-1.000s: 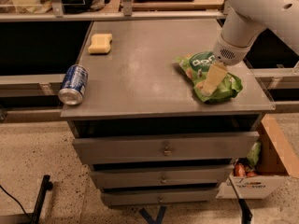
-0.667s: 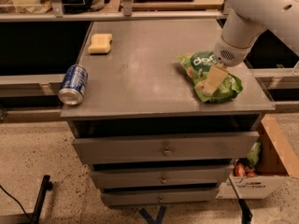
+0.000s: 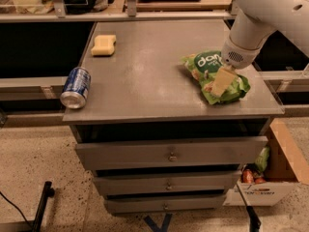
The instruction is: Move green rice chip bag near pepsi can
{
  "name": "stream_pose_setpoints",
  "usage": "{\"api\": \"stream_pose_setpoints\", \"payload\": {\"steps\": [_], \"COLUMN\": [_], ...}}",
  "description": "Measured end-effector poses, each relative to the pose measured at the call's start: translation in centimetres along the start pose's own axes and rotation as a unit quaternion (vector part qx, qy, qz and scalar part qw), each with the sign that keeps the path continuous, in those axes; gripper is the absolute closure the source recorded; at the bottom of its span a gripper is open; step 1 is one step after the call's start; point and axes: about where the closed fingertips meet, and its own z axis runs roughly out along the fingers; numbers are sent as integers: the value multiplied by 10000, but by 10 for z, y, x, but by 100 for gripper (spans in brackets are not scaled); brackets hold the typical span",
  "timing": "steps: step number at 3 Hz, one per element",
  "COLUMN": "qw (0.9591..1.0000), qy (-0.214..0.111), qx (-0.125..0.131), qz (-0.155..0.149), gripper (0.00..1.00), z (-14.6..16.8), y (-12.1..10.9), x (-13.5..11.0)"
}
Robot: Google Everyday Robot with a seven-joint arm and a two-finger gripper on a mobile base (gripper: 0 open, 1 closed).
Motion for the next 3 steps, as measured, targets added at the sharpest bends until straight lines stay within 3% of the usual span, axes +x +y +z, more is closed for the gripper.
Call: {"api": "stream_pose_setpoints", "payload": {"steps": [1, 3], "qw": [10000, 9990], "qy": [0, -378], "qx": [0, -231], "qz": [0, -100], "gripper": [100, 100], "z": [-1, -20], "y": [0, -18], "x": [0, -29]}}
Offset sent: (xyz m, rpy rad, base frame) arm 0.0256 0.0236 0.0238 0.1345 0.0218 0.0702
